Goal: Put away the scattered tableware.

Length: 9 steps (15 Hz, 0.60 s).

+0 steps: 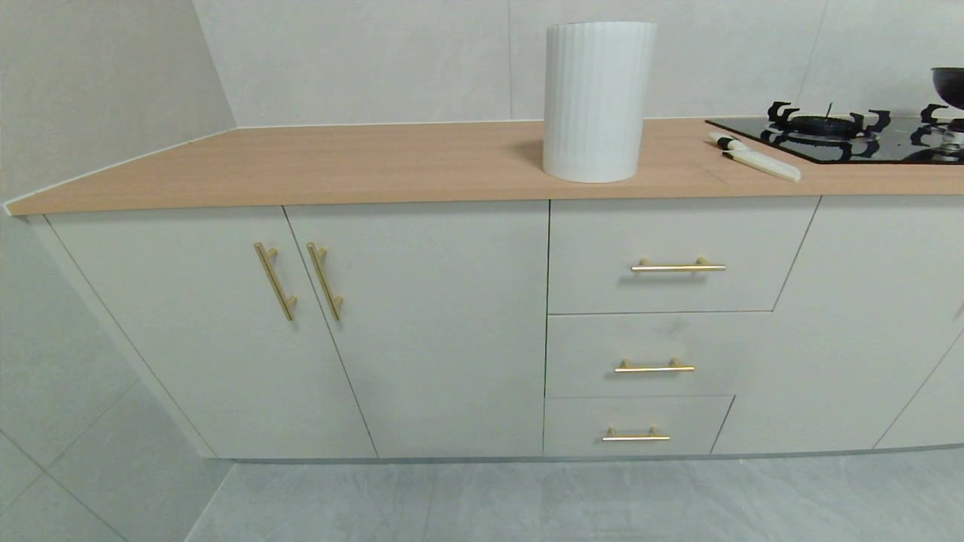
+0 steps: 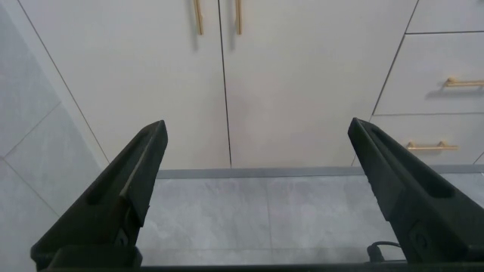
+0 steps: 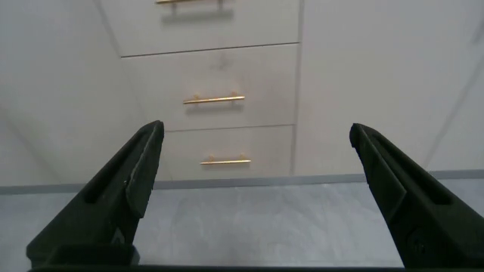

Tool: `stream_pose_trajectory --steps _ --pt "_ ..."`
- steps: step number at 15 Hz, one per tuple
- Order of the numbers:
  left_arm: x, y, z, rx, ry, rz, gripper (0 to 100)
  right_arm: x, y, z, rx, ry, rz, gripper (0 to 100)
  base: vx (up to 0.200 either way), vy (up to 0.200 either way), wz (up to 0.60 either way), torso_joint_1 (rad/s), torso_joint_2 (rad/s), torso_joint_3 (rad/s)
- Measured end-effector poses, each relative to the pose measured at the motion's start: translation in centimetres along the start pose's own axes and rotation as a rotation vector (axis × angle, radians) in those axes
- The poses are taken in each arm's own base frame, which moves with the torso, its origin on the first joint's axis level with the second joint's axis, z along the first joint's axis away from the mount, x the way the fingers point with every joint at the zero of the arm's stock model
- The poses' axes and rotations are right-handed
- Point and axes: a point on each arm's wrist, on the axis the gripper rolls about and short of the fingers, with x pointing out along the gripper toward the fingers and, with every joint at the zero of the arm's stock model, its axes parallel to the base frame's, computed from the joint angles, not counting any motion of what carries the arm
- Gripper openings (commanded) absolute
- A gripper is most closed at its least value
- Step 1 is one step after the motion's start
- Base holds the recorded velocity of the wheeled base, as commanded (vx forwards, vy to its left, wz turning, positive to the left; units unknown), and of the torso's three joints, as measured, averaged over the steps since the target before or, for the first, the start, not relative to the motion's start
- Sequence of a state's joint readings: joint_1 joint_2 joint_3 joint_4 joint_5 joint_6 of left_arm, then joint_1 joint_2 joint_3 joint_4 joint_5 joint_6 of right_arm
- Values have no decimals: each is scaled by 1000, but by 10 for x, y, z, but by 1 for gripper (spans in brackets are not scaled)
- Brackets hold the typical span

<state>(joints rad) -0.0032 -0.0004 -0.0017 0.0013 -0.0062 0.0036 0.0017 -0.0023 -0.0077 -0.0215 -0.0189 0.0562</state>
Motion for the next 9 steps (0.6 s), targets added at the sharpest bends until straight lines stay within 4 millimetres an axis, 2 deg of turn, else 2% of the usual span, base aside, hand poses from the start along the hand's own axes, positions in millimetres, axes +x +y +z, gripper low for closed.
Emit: stream_pose_trajectory --steps 1,6,9 --pt "0 0 0 2 0 0 100 0 -1 -2 -26 14 -51 100 0 0 0 0 0 0" --pt "0 0 0 2 0 -1 100 0 0 -3 -52 27 -5 100 0 0 0 0 0 0" --pt "0 0 0 1 -1 -1 100 0 0 -4 -51 29 -4 100 200 0 0 4 -1 4"
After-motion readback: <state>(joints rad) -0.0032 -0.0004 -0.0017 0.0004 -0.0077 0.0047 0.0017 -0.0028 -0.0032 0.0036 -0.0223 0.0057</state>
